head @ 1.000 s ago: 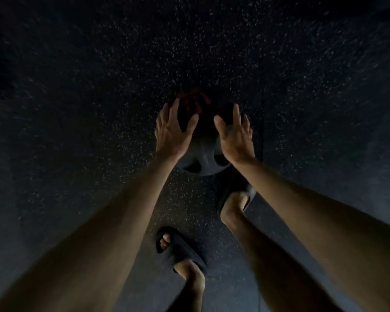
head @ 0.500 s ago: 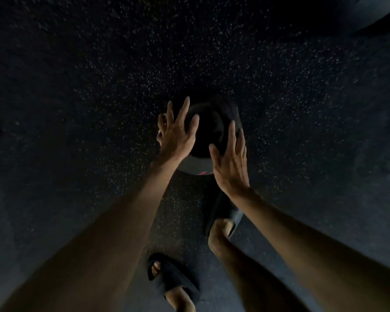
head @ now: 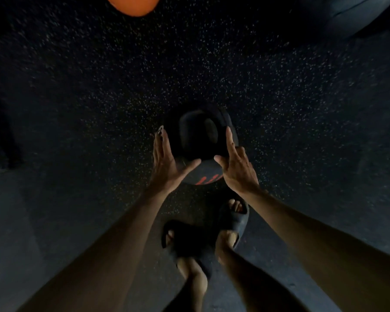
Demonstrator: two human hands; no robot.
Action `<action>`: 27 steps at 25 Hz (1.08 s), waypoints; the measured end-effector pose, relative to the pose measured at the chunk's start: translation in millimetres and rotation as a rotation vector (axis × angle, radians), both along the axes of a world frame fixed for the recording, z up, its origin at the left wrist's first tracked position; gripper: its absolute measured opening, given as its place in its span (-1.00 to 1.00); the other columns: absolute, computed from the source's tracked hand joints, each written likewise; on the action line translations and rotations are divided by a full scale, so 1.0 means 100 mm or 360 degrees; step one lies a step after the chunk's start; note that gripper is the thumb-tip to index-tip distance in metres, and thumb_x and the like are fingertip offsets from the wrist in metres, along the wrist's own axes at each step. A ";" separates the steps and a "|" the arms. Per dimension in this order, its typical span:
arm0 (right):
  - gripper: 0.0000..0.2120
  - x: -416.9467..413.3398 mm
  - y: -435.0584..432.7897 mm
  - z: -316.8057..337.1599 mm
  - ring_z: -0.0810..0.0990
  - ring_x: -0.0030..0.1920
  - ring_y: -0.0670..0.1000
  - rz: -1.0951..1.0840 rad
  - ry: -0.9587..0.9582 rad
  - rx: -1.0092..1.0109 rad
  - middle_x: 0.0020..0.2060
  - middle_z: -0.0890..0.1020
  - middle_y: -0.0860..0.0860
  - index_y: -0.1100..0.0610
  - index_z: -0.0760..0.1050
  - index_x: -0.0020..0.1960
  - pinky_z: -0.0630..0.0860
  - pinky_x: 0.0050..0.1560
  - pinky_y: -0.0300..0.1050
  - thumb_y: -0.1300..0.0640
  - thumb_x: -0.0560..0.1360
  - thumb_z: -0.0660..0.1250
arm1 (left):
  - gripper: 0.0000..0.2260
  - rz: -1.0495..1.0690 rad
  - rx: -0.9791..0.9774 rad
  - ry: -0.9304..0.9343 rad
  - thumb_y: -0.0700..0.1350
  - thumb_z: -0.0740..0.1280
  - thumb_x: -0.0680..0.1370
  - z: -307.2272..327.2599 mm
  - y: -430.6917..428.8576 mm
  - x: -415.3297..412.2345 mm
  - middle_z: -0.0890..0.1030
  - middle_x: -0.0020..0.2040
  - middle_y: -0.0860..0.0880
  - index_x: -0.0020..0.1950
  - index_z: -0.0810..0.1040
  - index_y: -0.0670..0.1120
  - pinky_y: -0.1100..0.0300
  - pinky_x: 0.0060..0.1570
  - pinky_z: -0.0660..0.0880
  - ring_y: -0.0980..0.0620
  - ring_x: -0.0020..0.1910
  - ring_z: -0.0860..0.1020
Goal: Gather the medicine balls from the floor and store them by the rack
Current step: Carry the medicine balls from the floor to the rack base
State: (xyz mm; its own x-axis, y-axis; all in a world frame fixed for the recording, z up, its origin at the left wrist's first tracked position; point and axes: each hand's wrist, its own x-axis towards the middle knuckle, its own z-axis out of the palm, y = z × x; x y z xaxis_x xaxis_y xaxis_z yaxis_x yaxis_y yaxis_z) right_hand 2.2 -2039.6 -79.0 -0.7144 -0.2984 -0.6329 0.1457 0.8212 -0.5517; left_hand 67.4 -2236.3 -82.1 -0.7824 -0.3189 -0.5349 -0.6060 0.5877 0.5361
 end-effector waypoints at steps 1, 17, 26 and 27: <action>-0.29 -0.07 -0.03 0.02 0.46 0.28 0.22 0.0006 0.0002 0.0021 0.35 0.41 0.16 -0.30 -0.31 0.57 0.47 0.22 0.25 -0.22 0.63 0.11 | 0.23 -0.0024 0.0027 -0.0043 0.52 0.32 0.25 0.01 -0.02 -0.04 -0.11 0.65 -0.12 0.64 -0.18 -0.10 -0.08 0.57 -0.06 -0.13 0.62 -0.13; -0.26 -1.39 -0.55 -0.02 0.20 0.52 0.21 -0.0571 -0.0086 0.0057 0.54 0.22 0.15 -0.03 0.00 0.61 0.33 0.36 0.20 -0.31 0.57 0.14 | 0.22 -0.0363 -0.0026 -0.0141 0.69 0.16 0.10 -0.04 -0.59 -1.91 -0.08 0.64 -0.10 0.62 -0.17 0.18 -0.32 0.41 0.29 -0.29 0.58 0.07; -0.18 -1.98 -0.92 0.12 -0.01 0.57 0.29 -0.0627 -0.0051 0.0125 0.61 -0.08 0.15 -0.14 -0.23 0.62 0.22 0.44 0.33 -0.37 0.56 0.13 | -0.20 -0.0060 -0.0011 -0.0036 0.34 0.18 0.57 -0.04 -0.56 -2.58 -0.03 0.64 -0.19 0.65 -0.03 -0.02 -0.19 0.54 0.09 -0.19 0.61 -0.01; -0.20 -2.12 -0.93 0.12 0.00 0.56 0.29 -0.0615 -0.0045 0.0149 0.61 -0.06 0.15 -0.14 -0.22 0.63 0.22 0.43 0.34 -0.38 0.57 0.10 | -0.20 -0.0053 0.0015 0.0009 0.34 0.18 0.57 -0.03 -0.55 -2.54 -0.05 0.64 -0.20 0.65 -0.06 0.00 -0.18 0.54 0.10 -0.19 0.61 -0.01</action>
State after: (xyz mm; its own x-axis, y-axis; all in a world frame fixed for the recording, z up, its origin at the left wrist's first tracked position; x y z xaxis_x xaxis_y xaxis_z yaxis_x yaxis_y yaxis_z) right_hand -209.5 -2133.1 -67.2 -0.7447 0.0489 -0.6656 0.4679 0.7494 -0.4684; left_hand -186.7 -2291.6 -85.5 -0.7956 -0.2876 -0.5332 -0.5831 0.6023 0.5451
